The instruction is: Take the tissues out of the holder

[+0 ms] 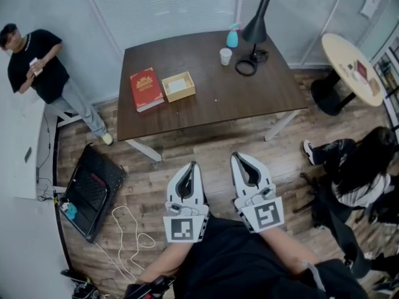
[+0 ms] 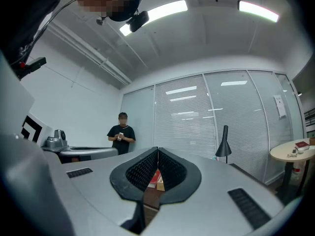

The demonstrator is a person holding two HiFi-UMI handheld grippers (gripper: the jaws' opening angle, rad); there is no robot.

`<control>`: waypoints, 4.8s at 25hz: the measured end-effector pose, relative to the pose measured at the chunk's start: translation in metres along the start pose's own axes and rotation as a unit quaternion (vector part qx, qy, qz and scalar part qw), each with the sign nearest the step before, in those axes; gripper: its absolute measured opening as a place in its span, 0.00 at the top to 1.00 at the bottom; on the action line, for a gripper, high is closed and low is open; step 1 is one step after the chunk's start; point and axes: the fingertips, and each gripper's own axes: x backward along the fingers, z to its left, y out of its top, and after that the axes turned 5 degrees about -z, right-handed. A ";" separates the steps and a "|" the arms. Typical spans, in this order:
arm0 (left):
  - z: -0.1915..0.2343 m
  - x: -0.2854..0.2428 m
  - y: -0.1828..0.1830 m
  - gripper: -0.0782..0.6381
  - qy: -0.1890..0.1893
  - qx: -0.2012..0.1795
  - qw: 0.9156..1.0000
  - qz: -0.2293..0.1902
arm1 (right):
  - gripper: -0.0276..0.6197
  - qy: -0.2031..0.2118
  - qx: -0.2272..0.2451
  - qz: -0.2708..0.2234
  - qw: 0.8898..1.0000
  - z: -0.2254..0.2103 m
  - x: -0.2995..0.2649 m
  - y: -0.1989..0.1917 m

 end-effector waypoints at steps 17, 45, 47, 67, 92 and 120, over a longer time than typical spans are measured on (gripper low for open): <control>0.173 -0.163 -0.043 0.89 0.010 0.025 0.998 0.059 | 0.94 0.011 -0.024 0.059 0.998 -0.022 -0.237 -0.057; 0.242 -0.236 -0.057 0.89 0.091 0.021 0.994 0.060 | 0.94 0.116 -0.059 0.113 0.985 -0.034 -0.347 -0.107; 0.248 -0.235 -0.059 0.89 0.105 0.024 0.992 0.062 | 0.94 0.123 -0.076 0.117 0.983 -0.036 -0.351 -0.112; 0.324 -0.272 -0.071 0.89 0.079 0.031 0.994 0.067 | 0.81 0.096 -0.065 0.351 0.929 -0.041 -0.427 -0.319; 0.370 -0.277 -0.094 0.89 0.079 0.068 0.991 0.082 | 0.37 -0.041 -0.092 0.587 0.803 -0.080 -0.431 -0.461; 0.377 -0.263 -0.098 0.89 0.080 0.103 0.989 0.066 | 0.47 -0.002 -0.036 0.607 0.794 -0.081 -0.426 -0.466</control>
